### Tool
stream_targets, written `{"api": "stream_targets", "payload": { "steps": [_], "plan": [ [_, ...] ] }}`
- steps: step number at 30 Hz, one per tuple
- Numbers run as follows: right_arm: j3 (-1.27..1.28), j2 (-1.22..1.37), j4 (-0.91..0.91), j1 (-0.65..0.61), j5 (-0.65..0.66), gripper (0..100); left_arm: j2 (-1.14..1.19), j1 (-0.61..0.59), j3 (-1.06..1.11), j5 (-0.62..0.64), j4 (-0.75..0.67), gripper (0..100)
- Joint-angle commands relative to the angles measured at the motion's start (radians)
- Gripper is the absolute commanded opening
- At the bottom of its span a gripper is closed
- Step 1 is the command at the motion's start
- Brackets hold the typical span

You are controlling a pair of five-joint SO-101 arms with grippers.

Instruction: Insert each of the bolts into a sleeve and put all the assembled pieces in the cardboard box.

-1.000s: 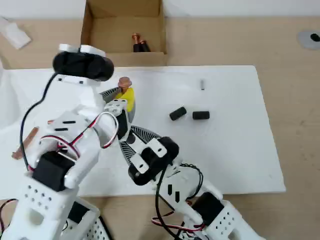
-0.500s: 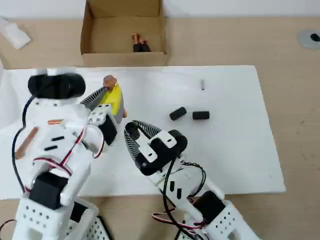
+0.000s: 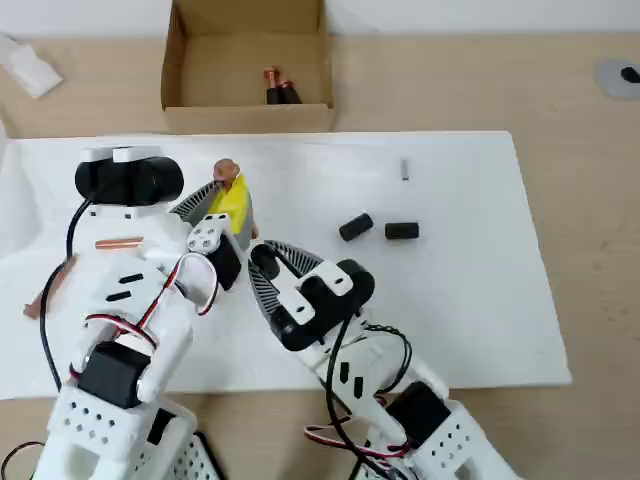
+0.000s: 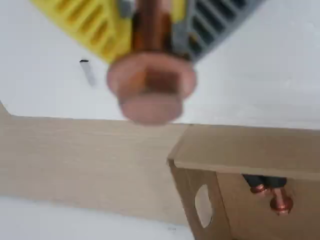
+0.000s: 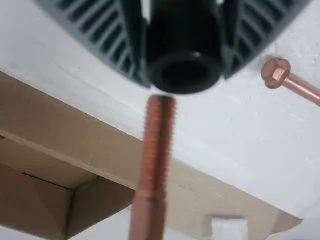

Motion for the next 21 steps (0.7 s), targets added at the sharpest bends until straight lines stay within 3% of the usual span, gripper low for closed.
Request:
{"api": "stream_targets", "payload": {
  "steps": [1, 10, 21],
  "plan": [
    [-0.002, -0.174, -0.028, 0.016, -0.008, 0.9, -0.019, 0.011, -0.002, 0.006, -0.023, 0],
    [-0.002, -0.174, -0.025, 0.016, -0.009, 0.9, -0.021, 0.103, -0.002, 0.009, -0.020, 0],
    [-0.002, -0.174, -0.025, 0.016, -0.009, 0.9, -0.021, 0.097, -0.078, 0.005, 0.064, 0]
  ]
}}
